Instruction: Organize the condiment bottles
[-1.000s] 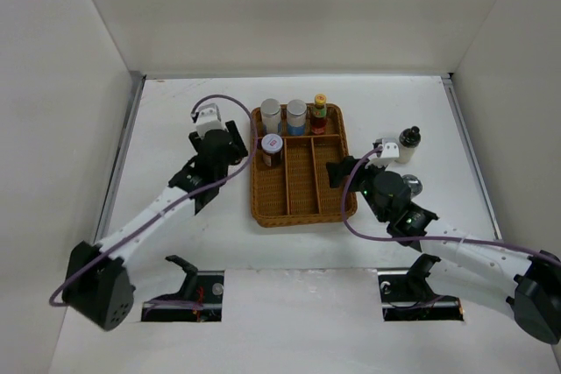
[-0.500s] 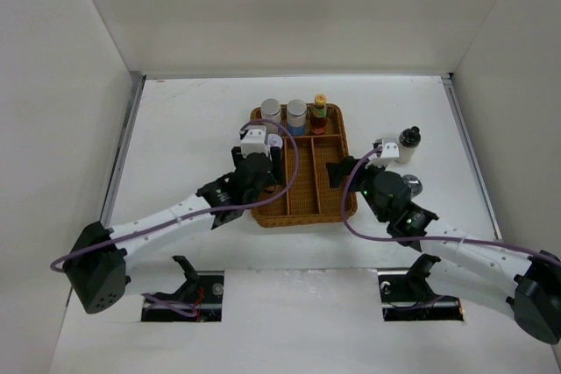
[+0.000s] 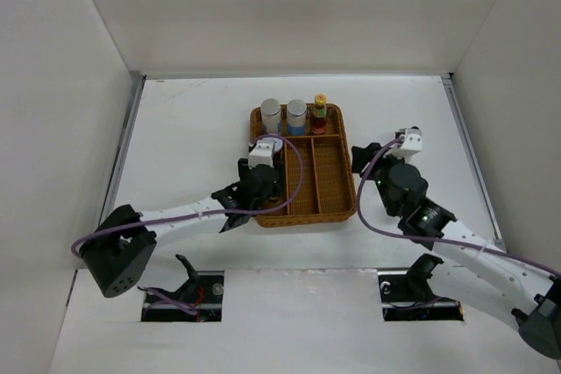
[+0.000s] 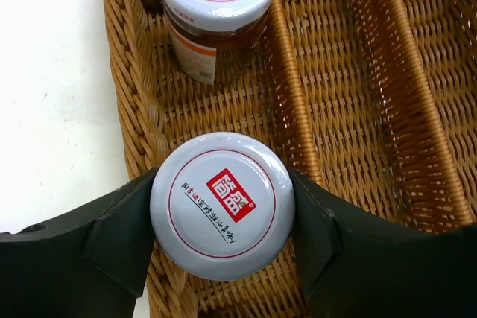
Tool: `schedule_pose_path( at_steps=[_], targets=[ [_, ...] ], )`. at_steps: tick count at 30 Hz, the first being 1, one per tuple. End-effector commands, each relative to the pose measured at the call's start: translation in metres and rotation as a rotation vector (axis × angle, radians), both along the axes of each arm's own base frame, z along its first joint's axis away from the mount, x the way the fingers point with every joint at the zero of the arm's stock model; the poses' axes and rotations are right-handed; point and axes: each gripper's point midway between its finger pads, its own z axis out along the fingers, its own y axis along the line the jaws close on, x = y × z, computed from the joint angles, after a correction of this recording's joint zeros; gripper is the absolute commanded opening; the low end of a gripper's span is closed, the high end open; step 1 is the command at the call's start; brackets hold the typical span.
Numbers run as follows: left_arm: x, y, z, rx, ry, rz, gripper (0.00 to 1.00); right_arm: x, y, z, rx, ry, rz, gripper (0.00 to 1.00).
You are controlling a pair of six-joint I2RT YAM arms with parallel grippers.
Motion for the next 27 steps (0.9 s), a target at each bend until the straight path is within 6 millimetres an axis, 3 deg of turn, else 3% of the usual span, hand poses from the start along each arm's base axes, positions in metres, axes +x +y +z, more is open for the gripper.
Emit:
schedule_pose_path(
  at_steps=[1, 3, 5, 7, 10, 14, 18, 27],
  targets=[
    [0.009, -0.015, 0.023, -0.119, -0.087, -0.009, 0.50, 0.000, -0.047, 0.014, -0.061, 0.025, -0.206, 0.59],
    [0.007, -0.011, 0.025, -0.130, -0.099, -0.004, 0.59, -0.006, -0.071, 0.005, -0.100, 0.059, -0.314, 0.84],
    [0.006, -0.009, 0.030, -0.155, -0.118, 0.000, 0.69, -0.014, -0.088, -0.008, -0.121, 0.100, -0.390, 0.95],
    [0.004, -0.009, 0.036, -0.179, -0.135, -0.008, 0.75, -0.021, -0.099, -0.025, -0.137, 0.165, -0.435, 0.99],
    [-0.003, -0.011, 0.047, -0.224, -0.164, -0.026, 0.85, -0.030, -0.116, -0.047, -0.165, 0.263, -0.500, 1.00],
    [-0.015, -0.010, 0.071, -0.318, -0.229, -0.049, 1.00, -0.039, -0.136, -0.062, -0.186, 0.321, -0.562, 1.00],
    [-0.025, 0.001, 0.088, -0.397, -0.300, -0.048, 1.00, -0.046, -0.158, -0.063, -0.174, 0.331, -0.623, 1.00],
    [-0.021, 0.016, 0.091, -0.415, -0.332, -0.014, 1.00, -0.043, -0.147, -0.085, -0.179, 0.409, -0.571, 1.00]
  ],
)
